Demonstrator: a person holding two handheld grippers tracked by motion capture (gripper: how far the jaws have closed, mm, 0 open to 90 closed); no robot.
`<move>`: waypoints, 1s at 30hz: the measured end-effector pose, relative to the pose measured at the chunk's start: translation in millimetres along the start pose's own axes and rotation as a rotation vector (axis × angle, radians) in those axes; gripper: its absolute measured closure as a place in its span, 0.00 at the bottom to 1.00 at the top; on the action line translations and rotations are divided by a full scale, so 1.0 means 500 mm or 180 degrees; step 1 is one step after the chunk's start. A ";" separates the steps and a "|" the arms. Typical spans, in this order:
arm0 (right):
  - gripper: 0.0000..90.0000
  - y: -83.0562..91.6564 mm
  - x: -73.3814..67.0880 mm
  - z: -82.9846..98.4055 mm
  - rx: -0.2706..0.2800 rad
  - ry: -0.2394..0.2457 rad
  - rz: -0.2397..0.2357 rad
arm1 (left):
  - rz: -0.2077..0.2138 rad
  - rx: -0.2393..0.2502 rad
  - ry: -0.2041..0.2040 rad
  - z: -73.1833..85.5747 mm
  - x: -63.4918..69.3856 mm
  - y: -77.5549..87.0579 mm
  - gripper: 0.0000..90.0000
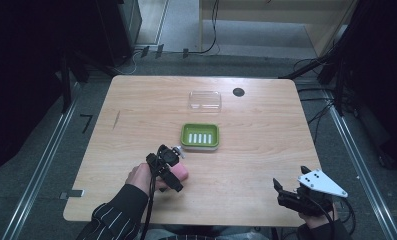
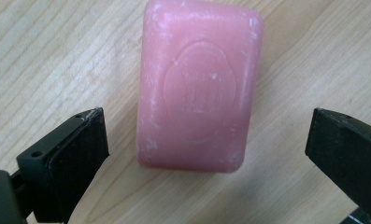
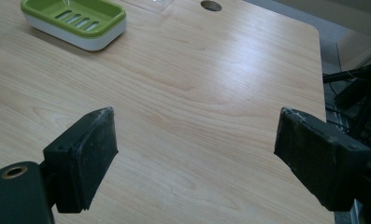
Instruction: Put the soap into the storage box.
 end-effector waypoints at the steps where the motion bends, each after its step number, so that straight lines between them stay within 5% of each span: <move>1: 0.15 0.000 0.000 0.000 0.0002 -0.0001 -0.0002 | -0.0001 0.0006 0.0006 -0.002 -0.001 -0.002 0.00; 19: 0.15 0.001 0.002 0.001 0.0003 -0.0013 -0.0006 | -0.0047 -0.0142 -0.0139 -0.032 -0.012 -0.026 0.00; 30: 0.15 0.001 0.002 0.000 0.0008 -0.0009 -0.0005 | -0.0125 -0.0123 -0.0139 -0.037 -0.015 -0.032 0.16</move>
Point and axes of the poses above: each handheld gripper's, and its own axes: y roughly backward along the jaws, z roughly out of its underside, x roughly to its right, the point moved 5 cm from there along -y, roughly forward along the jaws, and after that the axes turned 5 degrees about z, right-handed, at the moved point
